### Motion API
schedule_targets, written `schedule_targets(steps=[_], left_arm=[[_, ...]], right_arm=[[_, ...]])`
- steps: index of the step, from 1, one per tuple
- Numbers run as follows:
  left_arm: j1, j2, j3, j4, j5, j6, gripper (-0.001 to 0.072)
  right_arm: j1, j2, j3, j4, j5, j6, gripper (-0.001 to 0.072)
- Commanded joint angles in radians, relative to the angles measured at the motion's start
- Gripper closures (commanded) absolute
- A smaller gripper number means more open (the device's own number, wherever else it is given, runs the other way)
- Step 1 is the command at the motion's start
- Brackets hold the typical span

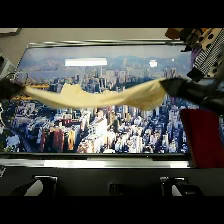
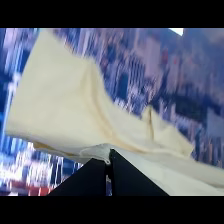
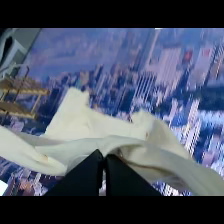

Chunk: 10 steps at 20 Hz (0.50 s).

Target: Fold the clothes and pants, and hang the long-sleeved shirts on hangers.

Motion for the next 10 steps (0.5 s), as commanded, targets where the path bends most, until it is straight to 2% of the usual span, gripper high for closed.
schedule_targets(steps=[1, 4, 7, 10], left_arm=[[-0.018, 0.027, 0.39, 0.094, 0.019, -0.124, 0.0697], [-0.018, 0.101, 0.57, 0.267, 0.018, -0.28, 0.0698], [-0.018, 0.211, 0.598, 0.451, -0.002, -0.423, 0.0697], [-0.018, 0.287, 0.598, 0.622, -0.138, -0.52, 0.0697]], right_arm=[[0.01, 0.013, 0.339, -0.122, 0.087, 0.074, 0.0684], [0.01, 0.064, 0.56, -0.208, 0.184, 0.182, 0.0683], [0.01, 0.135, 0.694, -0.246, 0.233, 0.293, 0.0683], [0.01, 0.188, 0.735, -0.28, 0.197, 0.425, 0.0683]])
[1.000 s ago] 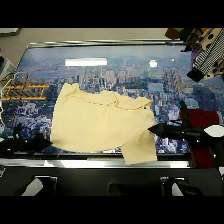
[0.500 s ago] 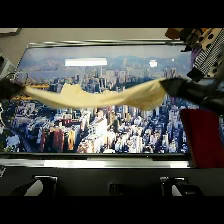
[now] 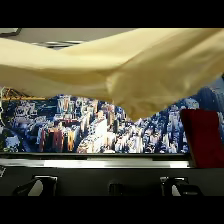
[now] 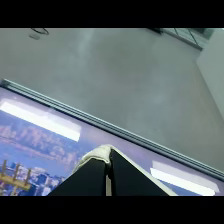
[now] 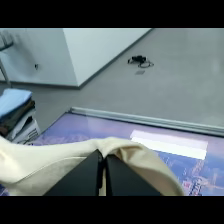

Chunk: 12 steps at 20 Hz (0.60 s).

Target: Fold the clothes and pants, and hang the long-sleeved shirts on hangers.

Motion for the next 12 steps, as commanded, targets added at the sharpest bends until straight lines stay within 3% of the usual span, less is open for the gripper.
schedule_targets(steps=[1, 5, 9, 12], left_arm=[[0.0, 0.085, 0.034, 0.235, -0.132, -0.137, 0.0697], [-0.001, 0.092, 0.023, 0.298, -0.191, -0.125, 0.0697], [-0.003, 0.034, -0.089, 0.244, -0.191, -0.048, 0.0698], [-0.003, -0.088, -0.23, 0.138, -0.174, 0.058, 0.0698]], right_arm=[[0.001, 0.055, 0.083, -0.051, -0.019, 0.169, 0.0684], [0.001, 0.038, 0.085, -0.073, -0.073, 0.241, 0.0684], [0.001, -0.108, 0.054, -0.149, 0.069, 0.419, 0.0683], [0.001, -0.278, 0.002, -0.151, 0.224, 0.435, 0.0683]])
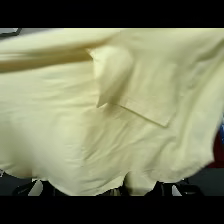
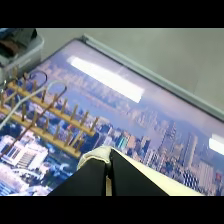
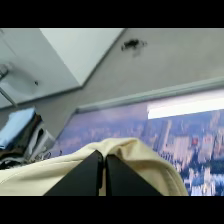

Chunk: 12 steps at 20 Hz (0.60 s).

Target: Fold the clothes and pants, and hang the long-sleeved shirts on hangers.

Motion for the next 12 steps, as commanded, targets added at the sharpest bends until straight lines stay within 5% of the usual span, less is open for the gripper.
schedule_targets(steps=[1, 5, 12], left_arm=[[-0.001, -0.138, -0.163, -0.095, 0.041, 0.108, 0.0697], [-0.072, -0.401, -0.316, -0.11, 0.29, 0.159, 0.0698], [-0.238, -0.889, -0.196, -0.108, 0.58, 0.198, 0.0697]], right_arm=[[0.003, -0.183, -0.058, -0.027, 0.168, 0.06, 0.0683], [0.003, -0.359, -0.235, -0.049, 0.101, 0.03, 0.0683], [0.003, -0.675, -0.43, -0.004, -0.431, -0.191, 0.0684]])
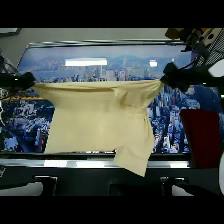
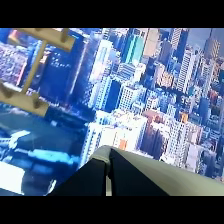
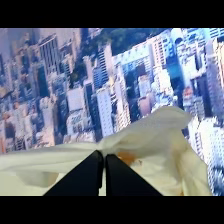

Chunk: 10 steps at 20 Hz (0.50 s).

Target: Fold the clothes and pants, and hang the long-sleeved shirts on hangers.

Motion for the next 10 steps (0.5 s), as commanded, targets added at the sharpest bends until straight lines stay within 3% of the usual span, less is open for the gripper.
schedule_targets(steps=[1, 6, 10], left_arm=[[-0.054, -0.217, 0.086, -0.006, 0.112, 0.018, 0.0697], [-0.059, -0.281, 0.138, -0.006, 0.105, 0.017, 0.0698], [-0.059, -0.29, 0.138, -0.006, 0.018, 0.017, 0.0697]], right_arm=[[0.001, -0.167, -0.046, 0.04, -0.28, -0.117, 0.0684], [0.001, -0.217, -0.046, 0.052, -0.328, -0.222, 0.0683], [0.001, -0.217, -0.046, 0.023, -0.168, -0.269, 0.0683]])
